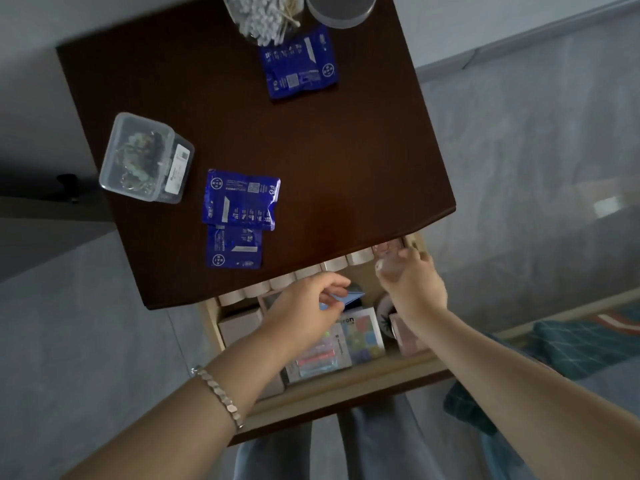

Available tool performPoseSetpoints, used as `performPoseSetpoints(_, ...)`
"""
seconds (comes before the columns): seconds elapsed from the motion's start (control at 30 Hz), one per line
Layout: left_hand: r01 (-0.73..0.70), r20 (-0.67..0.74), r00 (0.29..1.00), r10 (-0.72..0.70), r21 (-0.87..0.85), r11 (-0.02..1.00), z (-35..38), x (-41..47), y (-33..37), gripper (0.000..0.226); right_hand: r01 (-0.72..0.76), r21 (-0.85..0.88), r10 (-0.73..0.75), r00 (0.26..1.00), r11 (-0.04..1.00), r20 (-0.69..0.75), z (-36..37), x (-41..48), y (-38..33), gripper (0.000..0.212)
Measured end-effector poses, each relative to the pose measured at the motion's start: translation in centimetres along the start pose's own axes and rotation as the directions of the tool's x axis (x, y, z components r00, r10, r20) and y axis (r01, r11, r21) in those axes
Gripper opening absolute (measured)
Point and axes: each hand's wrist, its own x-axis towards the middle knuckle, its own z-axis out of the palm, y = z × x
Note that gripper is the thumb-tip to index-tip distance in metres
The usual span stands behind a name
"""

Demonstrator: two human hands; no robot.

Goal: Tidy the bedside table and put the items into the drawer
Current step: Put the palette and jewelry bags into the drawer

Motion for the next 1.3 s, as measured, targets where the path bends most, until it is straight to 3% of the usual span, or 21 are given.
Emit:
performPoseSetpoints(0.13,-0.013,-0.079,0.997,0.01,-0.031,0.999,-1.1,0.6,-0.5,0.021,0.085,-0.16,-0.093,0.995,0.983,-0.045,2.0,2.6,-0.9,0.042)
performPoseSetpoints(0.23,-0.015,-0.14,0.99,0.004,-0.078,0.997,-2.0,0.8,-0.6,0.02,0.004,-0.035,-0.007,0.997,0.999,-0.082,2.8,3.2,-1.3,0.045)
performPoseSetpoints(0.33,-0.026,-0.171,0.985,0.006,-0.113,0.993,-3.0,1.2,-0.4,0.022,-0.088,0.13,0.09,0.996,0.988,-0.01,3.0,2.7,-1.8,0.057)
performPoseSetpoints(0.43,-0.026,-0.172,0.985,0.0,-0.149,0.988,-4.0,1.7,0.3,0.021,-0.054,0.128,0.044,0.996,0.99,0.079,1.7,1.8,-1.8,0.066)
performPoseSetpoints(0.57,-0.054,-0.23,0.973,0.002,-0.221,0.974,-5.3,2.6,1.9,0.021,0.14,0.064,-0.149,0.977,0.988,0.15,-2.8,-0.3,-2.1,0.026)
performPoseSetpoints(0.67,-0.084,-0.311,0.95,0.01,-0.226,0.971,-7.1,4.0,3.7,0.024,0.197,0.065,-0.204,0.969,0.978,0.141,-7.9,-0.4,-4.5,0.021)
performPoseSetpoints(0.77,-0.098,-0.435,0.9,0.034,-0.126,0.987,-9.4,5.5,5.5,0.035,0.318,-0.061,-0.316,0.948,0.946,0.034,-12.0,2.2,-8.8,0.029)
performPoseSetpoints(0.87,-0.116,-0.572,0.814,0.102,0.012,0.993,-12.4,7.6,7.1,0.053,0.448,-0.216,-0.468,0.882,0.867,-0.047,-14.2,6.9,-13.6,0.045)
performPoseSetpoints(1.0,-0.036,-0.712,0.686,0.15,0.173,0.984,-16.6,10.4,9.0,0.071,0.481,-0.466,-0.571,0.819,0.743,-0.065,-15.2,12.5,-19.0,0.064)
performPoseSetpoints(1.1,0.056,-0.749,0.639,0.178,0.276,0.96,-19.3,12.5,9.8,0.064,0.416,-0.586,-0.564,0.822,0.695,-0.085,-14.7,14.6,-21.2,0.052)
performPoseSetpoints(1.2,0.126,-0.733,0.673,0.096,0.242,0.962,-21.1,14.0,10.0,0.043,0.397,-0.611,-0.588,0.796,0.684,-0.141,-13.9,15.0,-21.5,0.032)
performPoseSetpoints(1.3,0.104,-0.723,0.687,0.067,0.19,0.976,-21.3,14.6,9.9,0.04,0.41,-0.552,-0.585,0.79,0.726,-0.182,-13.6,14.6,-20.0,0.021)
